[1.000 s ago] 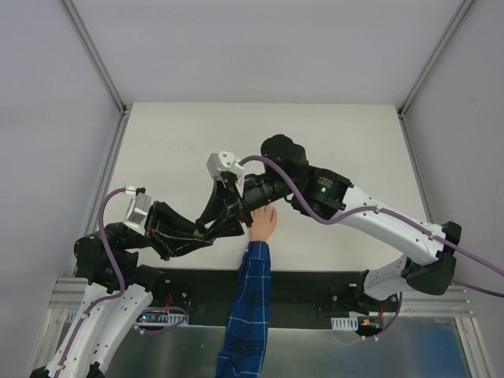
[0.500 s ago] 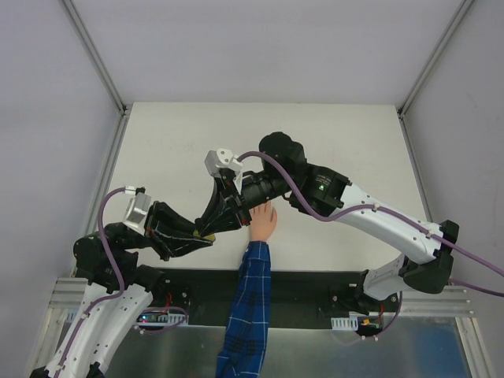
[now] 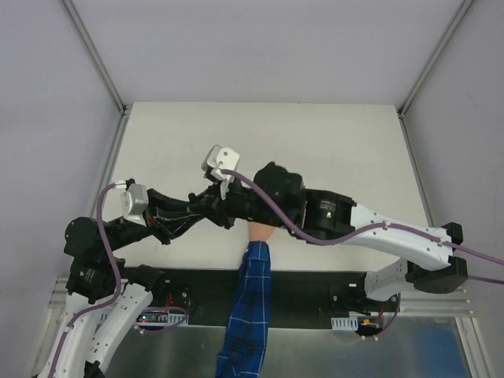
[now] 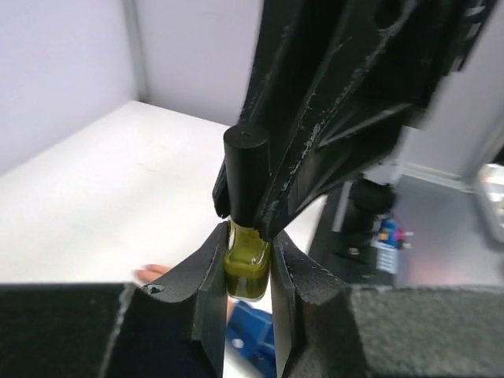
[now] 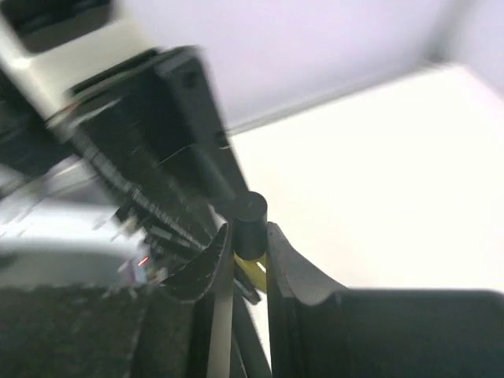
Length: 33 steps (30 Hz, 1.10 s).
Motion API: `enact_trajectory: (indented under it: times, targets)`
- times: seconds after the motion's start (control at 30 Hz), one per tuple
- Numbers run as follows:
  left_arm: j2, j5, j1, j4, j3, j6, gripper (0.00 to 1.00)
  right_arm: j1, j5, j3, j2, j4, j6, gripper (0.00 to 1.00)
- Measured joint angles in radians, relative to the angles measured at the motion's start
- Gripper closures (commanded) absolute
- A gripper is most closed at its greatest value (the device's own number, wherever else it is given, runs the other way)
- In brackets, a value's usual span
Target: Paint the nails
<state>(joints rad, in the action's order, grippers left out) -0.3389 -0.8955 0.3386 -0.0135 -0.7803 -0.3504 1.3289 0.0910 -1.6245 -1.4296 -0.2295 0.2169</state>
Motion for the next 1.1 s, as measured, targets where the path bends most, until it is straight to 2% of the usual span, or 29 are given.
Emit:
enact_trajectory:
  times: [0.03,0.1,0.17,0.3,0.4,0.43,0.6,0.63,0.83,1.0,1.1]
  targets:
    - [-0.010,0.042,0.000,0.022,-0.011,0.057,1.00,0.072,-0.245,-0.058,-0.030,-0.053,-0.030,1.00]
    - [-0.022,0.095,0.000,0.047,-0.023,0.127,1.00,0.146,-0.524,-0.110,-0.076,-0.076,-0.081,1.00]
    - [-0.044,0.139,0.000,0.090,-0.023,0.184,1.00,0.184,-0.728,-0.113,-0.113,-0.068,-0.139,1.00]
    - [-0.095,0.169,0.001,0.153,-0.022,0.230,1.00,0.210,-0.960,-0.126,-0.187,-0.076,-0.194,1.00]
    - [-0.090,0.188,0.001,0.163,-0.010,0.232,1.00,0.218,-1.023,-0.156,-0.225,-0.090,-0.197,0.78]
    - [-0.081,0.192,0.001,0.162,-0.006,0.230,1.00,0.221,-1.025,-0.162,-0.229,-0.093,-0.194,0.67]
    - [-0.032,0.189,0.002,0.147,0.017,0.178,1.00,0.227,-0.985,-0.170,-0.213,-0.116,-0.150,0.44]
    - [-0.025,0.182,0.002,0.146,0.018,0.162,1.00,0.226,-0.964,-0.165,-0.198,-0.128,-0.129,0.33]
    - [-0.013,0.119,0.003,0.126,0.018,0.056,1.00,0.209,-0.791,-0.091,-0.068,-0.186,-0.056,0.18]
    - [-0.014,0.080,0.003,0.090,0.004,-0.023,1.00,0.179,-0.541,-0.048,0.056,-0.285,0.042,0.15]
    - [-0.018,0.041,0.003,0.077,-0.019,-0.064,1.00,0.142,-0.319,-0.021,0.127,-0.313,0.108,0.17]
